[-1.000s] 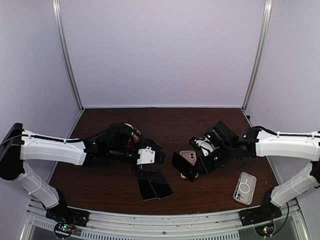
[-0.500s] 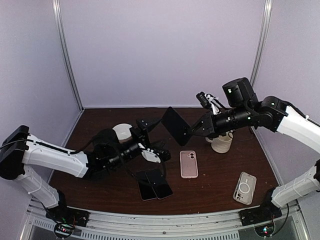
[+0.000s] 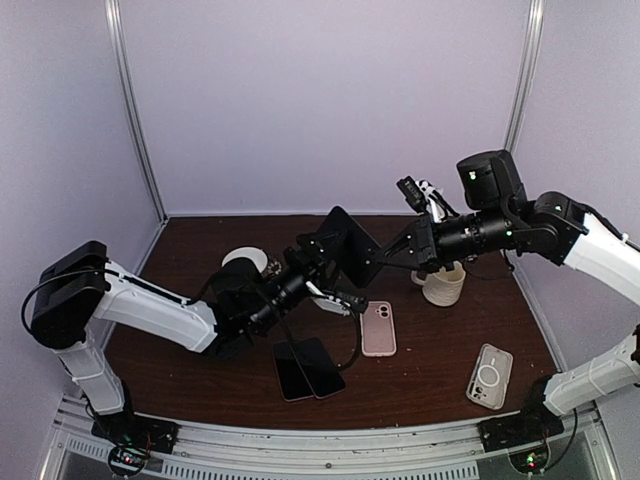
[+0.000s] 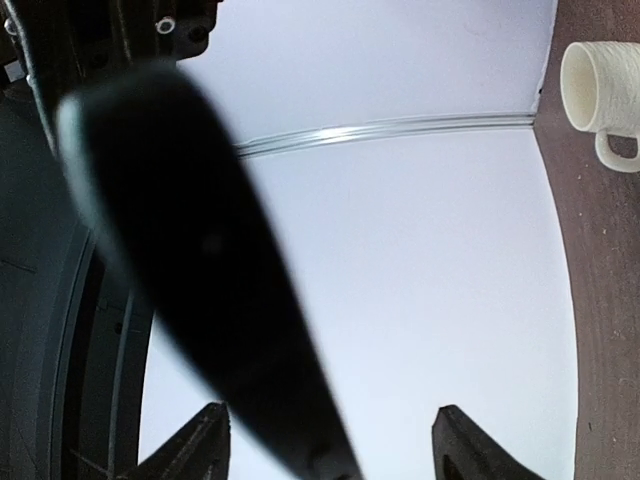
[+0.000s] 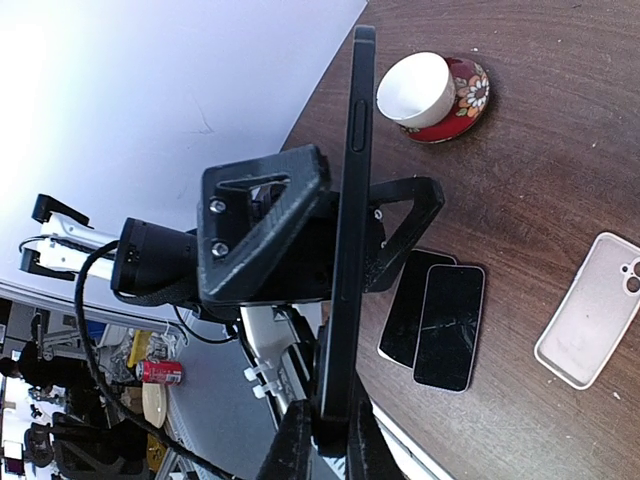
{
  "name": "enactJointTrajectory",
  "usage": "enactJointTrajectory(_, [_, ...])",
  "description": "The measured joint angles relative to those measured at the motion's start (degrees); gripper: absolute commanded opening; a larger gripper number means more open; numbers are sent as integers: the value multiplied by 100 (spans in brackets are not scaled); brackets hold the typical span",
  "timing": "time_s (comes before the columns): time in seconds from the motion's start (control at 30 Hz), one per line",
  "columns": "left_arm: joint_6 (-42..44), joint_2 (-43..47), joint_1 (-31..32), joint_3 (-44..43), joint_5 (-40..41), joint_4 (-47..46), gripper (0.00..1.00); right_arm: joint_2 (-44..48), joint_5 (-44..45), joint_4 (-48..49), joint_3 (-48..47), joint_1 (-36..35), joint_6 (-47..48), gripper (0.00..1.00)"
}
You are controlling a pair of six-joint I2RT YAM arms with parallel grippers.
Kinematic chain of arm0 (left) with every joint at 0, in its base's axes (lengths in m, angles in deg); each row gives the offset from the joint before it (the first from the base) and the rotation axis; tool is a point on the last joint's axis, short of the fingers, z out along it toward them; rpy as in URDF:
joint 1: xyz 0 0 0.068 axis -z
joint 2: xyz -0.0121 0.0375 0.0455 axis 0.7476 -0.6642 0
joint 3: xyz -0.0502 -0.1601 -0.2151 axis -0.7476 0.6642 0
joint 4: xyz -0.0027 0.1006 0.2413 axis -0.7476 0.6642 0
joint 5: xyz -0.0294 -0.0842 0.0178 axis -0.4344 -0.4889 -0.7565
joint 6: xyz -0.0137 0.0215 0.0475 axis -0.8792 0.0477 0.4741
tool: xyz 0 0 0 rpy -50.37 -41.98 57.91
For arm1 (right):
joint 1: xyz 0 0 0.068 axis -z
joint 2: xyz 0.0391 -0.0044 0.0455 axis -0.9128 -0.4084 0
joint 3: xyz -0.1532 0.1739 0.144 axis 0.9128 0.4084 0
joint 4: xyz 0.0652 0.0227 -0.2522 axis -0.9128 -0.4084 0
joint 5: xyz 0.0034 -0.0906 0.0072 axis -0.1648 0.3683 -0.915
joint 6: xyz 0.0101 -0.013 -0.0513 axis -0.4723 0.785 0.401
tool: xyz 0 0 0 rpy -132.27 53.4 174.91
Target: Put the phone into the phone case
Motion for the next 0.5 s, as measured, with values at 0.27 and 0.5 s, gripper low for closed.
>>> enactJointTrajectory(0.27, [225, -103, 0, -17, 39, -492, 18, -2, -87, 203, 61, -31, -133, 0])
enactJointTrajectory(0.5, [103, -87, 7, -13, 70, -1305, 0, 20, -168, 439, 74, 7, -343, 8])
